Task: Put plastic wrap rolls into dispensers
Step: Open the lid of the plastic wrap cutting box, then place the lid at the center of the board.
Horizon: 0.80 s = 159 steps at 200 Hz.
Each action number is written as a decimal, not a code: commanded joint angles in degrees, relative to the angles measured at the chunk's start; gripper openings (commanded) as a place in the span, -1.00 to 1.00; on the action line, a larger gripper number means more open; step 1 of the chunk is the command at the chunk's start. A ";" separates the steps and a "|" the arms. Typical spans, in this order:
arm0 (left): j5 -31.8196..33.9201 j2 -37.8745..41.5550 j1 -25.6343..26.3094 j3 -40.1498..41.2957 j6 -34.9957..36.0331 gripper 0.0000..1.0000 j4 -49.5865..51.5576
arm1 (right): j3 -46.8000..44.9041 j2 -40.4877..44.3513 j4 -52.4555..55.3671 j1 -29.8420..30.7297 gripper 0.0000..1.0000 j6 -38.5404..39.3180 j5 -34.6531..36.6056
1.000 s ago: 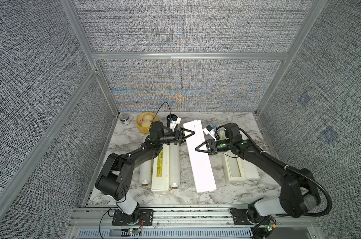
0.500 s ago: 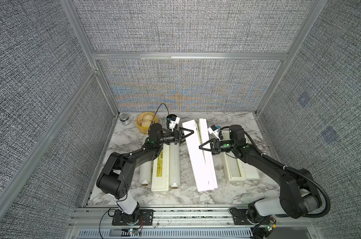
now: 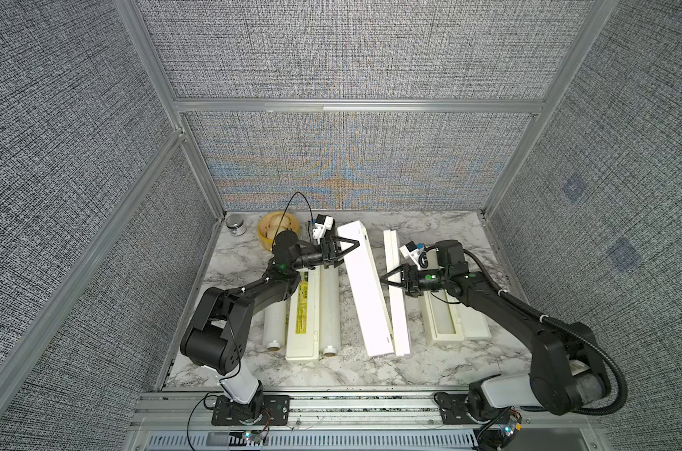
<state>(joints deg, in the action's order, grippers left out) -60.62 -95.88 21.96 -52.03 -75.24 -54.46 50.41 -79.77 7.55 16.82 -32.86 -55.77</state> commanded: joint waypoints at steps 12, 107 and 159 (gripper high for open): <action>-1.84 0.61 -0.68 -0.90 1.94 0.42 3.39 | 3.50 0.54 11.97 0.05 0.69 7.17 9.24; -0.83 4.16 -4.05 -8.00 34.01 0.43 52.02 | 21.18 -17.88 33.13 7.62 0.73 14.14 43.97; -1.69 2.81 -5.89 -7.44 35.25 0.43 52.85 | 28.84 -28.53 36.62 9.56 0.83 13.36 54.45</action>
<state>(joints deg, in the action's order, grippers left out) -61.06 -92.47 16.64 -59.64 -41.80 -2.68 76.62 -105.51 40.75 25.93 -19.20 -8.43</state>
